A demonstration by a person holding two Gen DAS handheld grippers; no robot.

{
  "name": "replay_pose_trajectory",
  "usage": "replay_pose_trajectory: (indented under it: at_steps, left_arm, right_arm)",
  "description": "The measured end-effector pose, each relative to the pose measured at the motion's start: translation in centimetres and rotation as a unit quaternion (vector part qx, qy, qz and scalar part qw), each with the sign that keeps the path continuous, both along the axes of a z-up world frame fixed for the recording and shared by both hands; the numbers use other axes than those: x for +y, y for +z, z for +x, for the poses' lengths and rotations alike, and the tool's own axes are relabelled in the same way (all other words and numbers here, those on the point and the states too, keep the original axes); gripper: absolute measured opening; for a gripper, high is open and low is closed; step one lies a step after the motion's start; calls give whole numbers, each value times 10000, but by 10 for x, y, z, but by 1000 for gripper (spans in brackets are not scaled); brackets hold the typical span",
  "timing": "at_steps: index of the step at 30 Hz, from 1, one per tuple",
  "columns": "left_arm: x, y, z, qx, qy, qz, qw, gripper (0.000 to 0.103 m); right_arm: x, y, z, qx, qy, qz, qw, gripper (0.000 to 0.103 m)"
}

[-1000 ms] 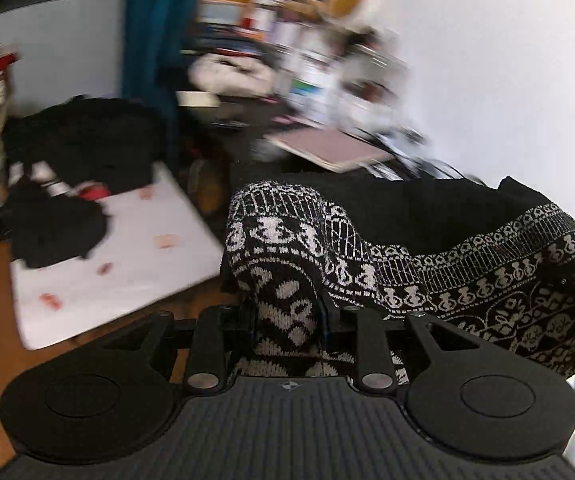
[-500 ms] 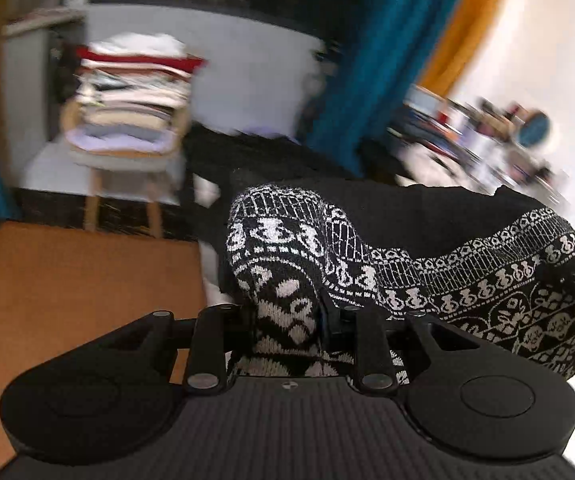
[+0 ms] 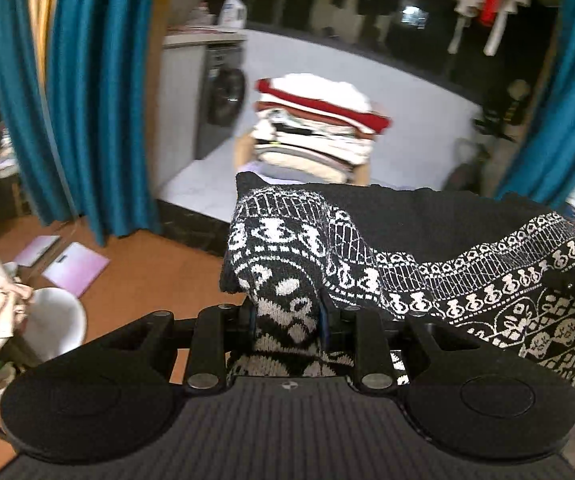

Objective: Fold clothes
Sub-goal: 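Carry the folded sweater with both grippers toward the chair of clothes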

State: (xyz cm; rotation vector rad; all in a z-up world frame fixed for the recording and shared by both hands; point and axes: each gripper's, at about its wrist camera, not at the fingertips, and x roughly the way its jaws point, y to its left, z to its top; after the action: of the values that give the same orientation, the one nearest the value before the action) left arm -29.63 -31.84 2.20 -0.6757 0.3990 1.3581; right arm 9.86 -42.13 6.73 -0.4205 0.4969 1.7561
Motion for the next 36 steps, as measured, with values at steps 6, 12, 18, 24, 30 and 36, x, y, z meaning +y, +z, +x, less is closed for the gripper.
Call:
replay_pose_trajectory:
  at_steps: [6, 12, 18, 24, 30, 36]
  left_arm:
    - [88, -15, -23, 112, 422, -151, 9989, 27]
    - [208, -3, -22, 311, 398, -287, 9983, 27]
    - [301, 6, -7, 223, 213, -105, 9995, 27]
    - [380, -6, 12, 19, -315, -157, 9994, 27]
    - [475, -25, 16, -227, -810, -138, 9964, 27]
    - [589, -21, 2, -314, -1264, -17, 9915, 27]
  right_arm:
    - [111, -23, -35, 203, 352, -202, 9990, 24]
    - [224, -35, -33, 523, 340, -449, 9970, 24]
    - [310, -31, -16, 500, 183, -312, 9981, 24]
    - [371, -34, 3, 379, -261, -255, 9986, 24]
    - [439, -44, -1, 158, -730, -260, 9969, 24]
    - [540, -46, -35, 95, -1235, -246, 9920, 24]
